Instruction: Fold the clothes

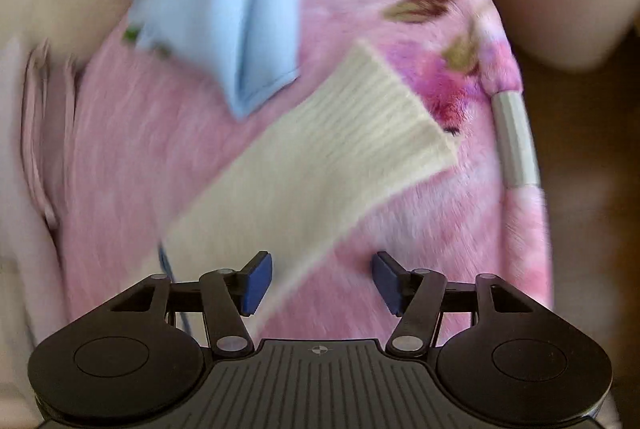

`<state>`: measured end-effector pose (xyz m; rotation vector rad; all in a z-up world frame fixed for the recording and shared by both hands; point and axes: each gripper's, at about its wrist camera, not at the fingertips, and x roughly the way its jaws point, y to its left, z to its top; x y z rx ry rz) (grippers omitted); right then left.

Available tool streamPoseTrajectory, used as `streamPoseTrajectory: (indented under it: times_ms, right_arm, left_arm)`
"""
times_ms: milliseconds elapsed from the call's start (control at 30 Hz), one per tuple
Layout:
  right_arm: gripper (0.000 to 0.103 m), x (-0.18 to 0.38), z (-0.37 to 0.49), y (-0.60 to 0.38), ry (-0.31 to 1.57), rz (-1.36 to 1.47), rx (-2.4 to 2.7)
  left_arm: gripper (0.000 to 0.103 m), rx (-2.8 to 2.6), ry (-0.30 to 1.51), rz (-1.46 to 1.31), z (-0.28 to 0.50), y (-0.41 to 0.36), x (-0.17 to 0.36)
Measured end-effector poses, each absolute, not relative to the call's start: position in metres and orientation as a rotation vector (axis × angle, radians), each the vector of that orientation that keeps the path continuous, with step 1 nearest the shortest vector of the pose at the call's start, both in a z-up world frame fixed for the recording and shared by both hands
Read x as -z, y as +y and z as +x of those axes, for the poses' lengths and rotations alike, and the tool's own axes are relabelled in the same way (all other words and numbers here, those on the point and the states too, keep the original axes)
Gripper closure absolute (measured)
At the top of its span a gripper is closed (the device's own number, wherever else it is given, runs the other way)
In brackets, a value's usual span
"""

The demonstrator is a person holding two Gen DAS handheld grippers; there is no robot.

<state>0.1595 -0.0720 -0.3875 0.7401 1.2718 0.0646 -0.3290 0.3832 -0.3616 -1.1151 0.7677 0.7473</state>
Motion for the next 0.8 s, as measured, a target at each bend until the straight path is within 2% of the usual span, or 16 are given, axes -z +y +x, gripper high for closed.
streamPoseTrajectory:
  times_ms: [33,67,100,167,233,367,467,533,633,733,800]
  right_arm:
    - [0.041,0.387,0.165,-0.070,1.263,0.744,-0.054]
    - [0.064,0.385,0.170,-0.067,1.252,0.726,-0.055]
    - [0.097,0.371,0.175,-0.054,1.226,0.606,-0.116]
    - [0.097,0.343,0.185,-0.028,1.160,0.378,-0.240]
    - [0.097,0.300,0.192,-0.001,1.026,0.268,-0.427]
    - [0.097,0.217,0.219,0.034,0.715,0.161,-0.739]
    - [0.097,0.193,0.255,0.043,0.601,0.129,-0.827]
    - [0.097,0.206,0.285,0.052,0.629,0.086,-0.803]
    - [0.094,0.265,0.326,0.061,0.841,0.001,-0.659]
    - [0.083,0.325,0.338,0.060,1.084,-0.109,-0.484]
    - [0.075,0.333,0.316,0.045,1.073,-0.093,-0.485]
  left_arm:
    - [0.083,-0.761,0.755,-1.112,-0.329,0.380,0.360]
    - [0.083,-0.779,0.742,-1.109,-0.330,0.376,0.357]
    - [0.083,-0.798,0.729,-1.105,-0.331,0.372,0.355]
    - [0.083,-0.837,0.705,-1.110,-0.333,0.364,0.349]
    - [0.083,-0.864,0.677,-1.111,-0.336,0.354,0.342]
    - [0.083,-0.926,0.633,-1.105,-0.345,0.335,0.328]
    - [0.083,-0.968,0.626,-1.117,-0.353,0.320,0.327]
    - [0.083,-0.992,0.631,-1.125,-0.358,0.310,0.329]
    - [0.083,-1.028,0.670,-1.143,-0.367,0.296,0.341]
    - [0.083,-1.074,0.719,-1.147,-0.382,0.284,0.349]
    - [0.083,-1.099,0.747,-1.142,-0.394,0.276,0.348]
